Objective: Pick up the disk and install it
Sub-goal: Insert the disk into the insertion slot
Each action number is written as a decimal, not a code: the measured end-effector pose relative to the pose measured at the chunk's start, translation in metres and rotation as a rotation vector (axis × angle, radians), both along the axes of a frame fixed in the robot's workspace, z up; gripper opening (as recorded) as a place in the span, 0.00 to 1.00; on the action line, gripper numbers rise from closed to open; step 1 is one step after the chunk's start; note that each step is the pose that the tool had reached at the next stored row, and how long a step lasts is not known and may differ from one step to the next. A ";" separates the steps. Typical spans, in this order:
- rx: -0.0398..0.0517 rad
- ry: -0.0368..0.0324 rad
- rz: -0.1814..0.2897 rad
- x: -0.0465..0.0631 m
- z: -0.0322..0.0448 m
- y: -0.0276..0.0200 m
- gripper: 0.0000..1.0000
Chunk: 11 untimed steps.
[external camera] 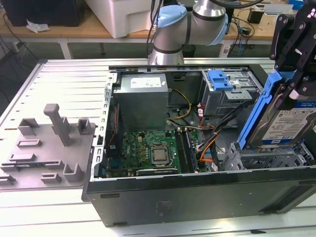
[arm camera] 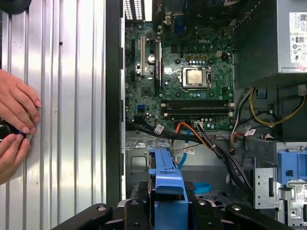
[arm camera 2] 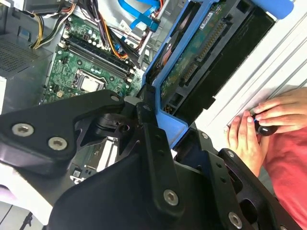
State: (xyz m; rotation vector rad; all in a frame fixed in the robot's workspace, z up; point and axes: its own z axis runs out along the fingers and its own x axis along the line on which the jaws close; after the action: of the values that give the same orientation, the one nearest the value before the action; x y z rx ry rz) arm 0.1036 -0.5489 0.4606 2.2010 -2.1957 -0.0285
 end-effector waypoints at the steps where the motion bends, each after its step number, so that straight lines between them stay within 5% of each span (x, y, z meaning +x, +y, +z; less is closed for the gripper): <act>1: 0.0000 0.0000 0.000 0.000 -0.0009 0.0009 0.37; 11: 0.0000 -0.0001 0.000 0.003 -0.0044 0.0069 0.37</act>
State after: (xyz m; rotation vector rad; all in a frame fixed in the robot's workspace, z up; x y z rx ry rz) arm 0.1066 -0.5420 0.4562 2.2010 -2.1958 -0.0285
